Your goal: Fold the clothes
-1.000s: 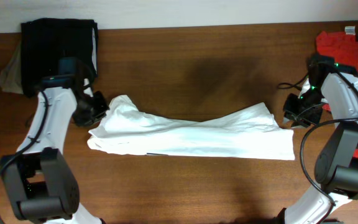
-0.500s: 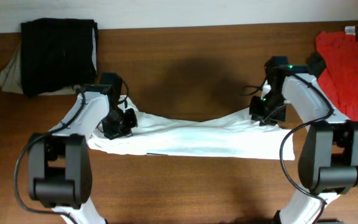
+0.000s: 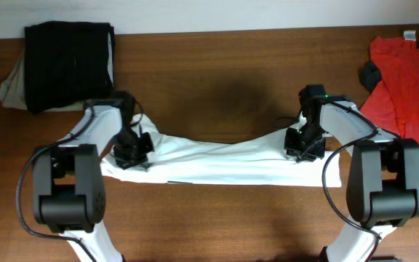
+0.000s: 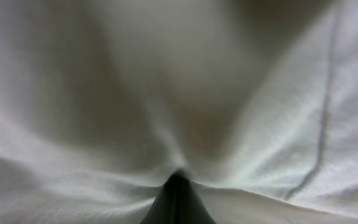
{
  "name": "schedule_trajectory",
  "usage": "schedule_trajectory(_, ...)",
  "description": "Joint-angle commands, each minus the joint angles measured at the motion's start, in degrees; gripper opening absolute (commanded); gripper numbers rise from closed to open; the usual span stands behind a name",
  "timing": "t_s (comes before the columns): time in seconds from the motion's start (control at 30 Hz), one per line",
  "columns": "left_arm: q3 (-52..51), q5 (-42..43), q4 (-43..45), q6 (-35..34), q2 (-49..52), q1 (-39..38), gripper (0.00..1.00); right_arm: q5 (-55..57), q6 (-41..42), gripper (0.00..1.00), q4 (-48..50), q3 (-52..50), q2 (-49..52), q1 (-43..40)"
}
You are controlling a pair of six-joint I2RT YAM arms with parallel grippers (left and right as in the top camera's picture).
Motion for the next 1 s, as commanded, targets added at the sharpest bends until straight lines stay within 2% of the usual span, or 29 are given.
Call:
schedule_trajectory(0.0,-1.4,-7.4,0.2,-0.6,2.9,5.8,0.01,1.9,2.4,0.31,0.9,-0.7,-0.7,-0.2)
schedule_trajectory(0.23,-1.4,-7.4,1.2,-0.7,2.9,11.7,0.01,3.2,3.5,0.31,2.5,-0.7,-0.7,-0.2)
schedule_trajectory(0.3,-1.4,-7.8,1.6,-2.6,2.9,13.2,0.01,3.2,3.5,0.31,2.8,-0.7,-0.8,-0.2)
schedule_trajectory(0.6,-1.0,-7.5,2.2,-3.3,2.9,24.1,0.01,0.5,3.7,0.33,2.7,2.1,-0.8,-0.2)
schedule_trajectory(0.7,0.3,-7.3,1.6,-3.6,2.9,26.6,0.01,-1.0,3.7,0.38,0.9,6.2,-0.8,-0.2)
schedule_trajectory(0.73,1.0,-7.3,1.1,-3.6,2.9,27.1,0.01,-1.0,3.2,0.45,-0.2,7.7,-0.8,-0.2)
schedule_trajectory(0.8,4.1,-7.3,-0.8,-3.6,2.8,28.4,0.01,-0.1,0.8,0.86,-4.2,12.5,-0.8,-0.9)
schedule_trajectory(0.83,5.4,-7.3,-1.7,-3.6,2.8,28.8,0.01,0.3,0.0,0.97,-5.8,14.1,-0.8,-1.3)
schedule_trajectory(0.97,12.3,-6.6,-6.8,-3.6,2.8,29.2,0.01,3.5,-1.9,0.99,-9.6,18.2,-0.8,-4.5)
